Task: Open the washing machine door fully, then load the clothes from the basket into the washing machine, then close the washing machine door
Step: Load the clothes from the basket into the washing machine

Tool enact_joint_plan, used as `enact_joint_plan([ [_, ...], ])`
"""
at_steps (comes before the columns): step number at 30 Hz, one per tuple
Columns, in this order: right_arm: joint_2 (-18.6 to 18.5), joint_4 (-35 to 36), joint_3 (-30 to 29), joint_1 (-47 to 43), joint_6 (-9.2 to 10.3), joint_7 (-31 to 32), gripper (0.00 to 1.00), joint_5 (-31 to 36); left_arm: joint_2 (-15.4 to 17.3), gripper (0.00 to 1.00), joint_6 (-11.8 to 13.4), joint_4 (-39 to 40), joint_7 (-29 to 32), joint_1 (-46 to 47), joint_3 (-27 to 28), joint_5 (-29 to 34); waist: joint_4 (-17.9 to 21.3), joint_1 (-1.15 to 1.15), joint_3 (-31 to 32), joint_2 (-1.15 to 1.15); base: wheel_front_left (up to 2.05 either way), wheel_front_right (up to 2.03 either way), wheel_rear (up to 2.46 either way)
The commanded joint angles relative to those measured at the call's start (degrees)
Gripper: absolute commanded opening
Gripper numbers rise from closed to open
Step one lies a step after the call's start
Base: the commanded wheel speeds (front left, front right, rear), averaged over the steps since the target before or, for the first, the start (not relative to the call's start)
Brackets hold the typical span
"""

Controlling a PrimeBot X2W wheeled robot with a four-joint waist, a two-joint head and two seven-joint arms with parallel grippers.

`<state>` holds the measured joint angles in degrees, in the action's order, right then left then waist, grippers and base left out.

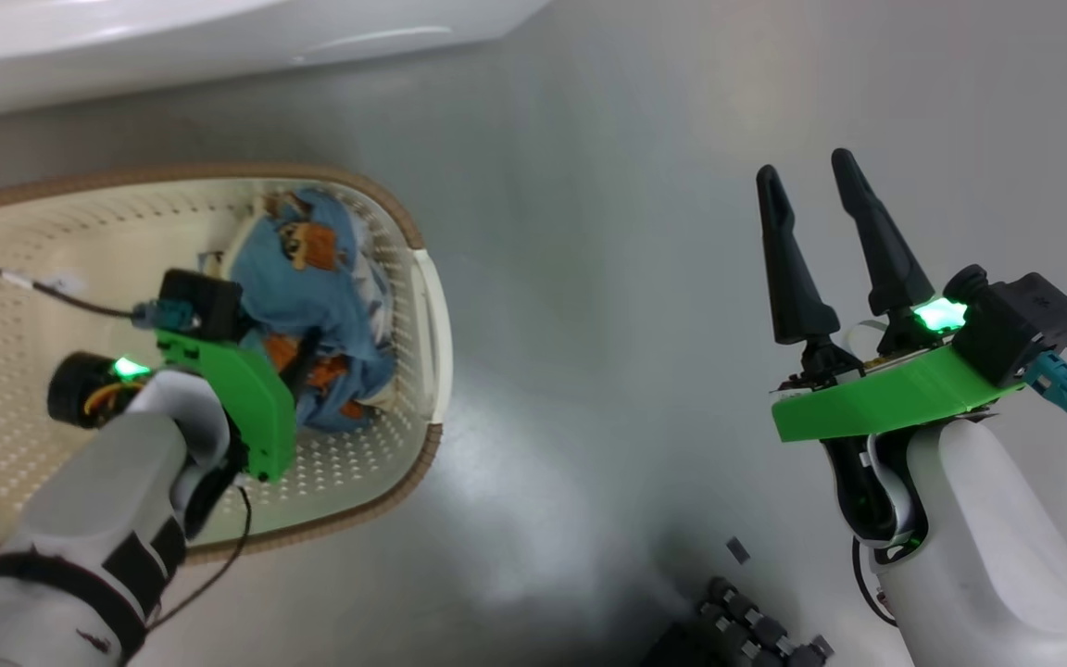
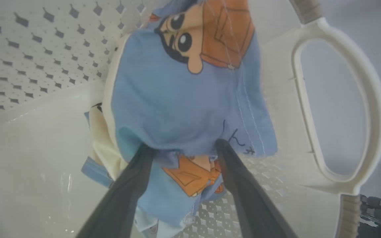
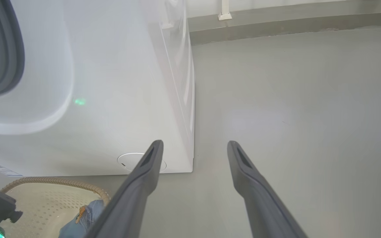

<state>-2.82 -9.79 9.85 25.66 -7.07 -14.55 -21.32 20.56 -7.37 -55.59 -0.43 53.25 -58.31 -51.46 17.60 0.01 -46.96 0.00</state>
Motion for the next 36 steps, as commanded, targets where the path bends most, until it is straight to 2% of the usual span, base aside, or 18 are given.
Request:
enact_joint_plan([
  [1, -0.1, 1.5, 1.4, -1.1, -0.42, -0.4, 1.0, -0.6, 1.2, 1.0, -0.1, -0.8, 0.6, 1.5, 0.0, -0.8, 2.0, -0.01, -2.6, 0.0, 0.0, 0.0, 0.0],
  [12, -0.1, 2.0, 3.2, -0.6, -0.42, -0.4, 1.0, -1.5, -0.9, 1.0, -0.1, -8.3, 3.1, 6.8, -1.4, -4.8, 3.9, -0.01, -5.5, 0.0, 0.0, 0.0, 0.0],
  [13, -0.1, 2.1, 3.3, -0.5, -0.42, -0.4, 1.0, -1.6, -1.0, 0.94, -0.1, -8.6, 3.0, 7.0, -1.8, -4.7, 4.1, -0.01, -5.6, 0.0, 0.0, 0.0, 0.0],
  [14, -0.1, 2.1, 3.4, -0.5, -0.42, -0.4, 1.0, -1.6, -1.1, 0.36, -0.1, -8.6, 2.9, 7.2, -2.3, -4.6, 4.2, -0.01, -5.7, 0.0, 0.0, 0.0, 0.0],
  [15, -0.1, 2.1, 3.4, -0.5, -0.42, -0.4, 1.0, -1.6, -1.2, 0.0, -0.1, -8.5, 2.8, 7.3, -2.5, -4.8, 4.2, -0.01, -5.7, 0.0, 0.0, 0.0, 0.0],
  [24, -0.1, 1.6, 3.2, 0.0, -0.42, -0.4, 1.0, -1.8, -0.7, 0.0, -0.1, -7.1, 1.2, 7.1, -5.3, -6.9, 2.6, -0.01, -3.6, 0.0, 0.0, 0.0, 0.0],
  [36, -0.1, -0.7, 2.1, 0.8, -0.42, -0.4, 1.0, -0.4, -1.5, 0.0, -0.1, -3.9, -6.4, 2.9, -7.7, -11.1, -1.1, -0.01, 5.5, 0.0, 0.0, 0.0, 0.0],
])
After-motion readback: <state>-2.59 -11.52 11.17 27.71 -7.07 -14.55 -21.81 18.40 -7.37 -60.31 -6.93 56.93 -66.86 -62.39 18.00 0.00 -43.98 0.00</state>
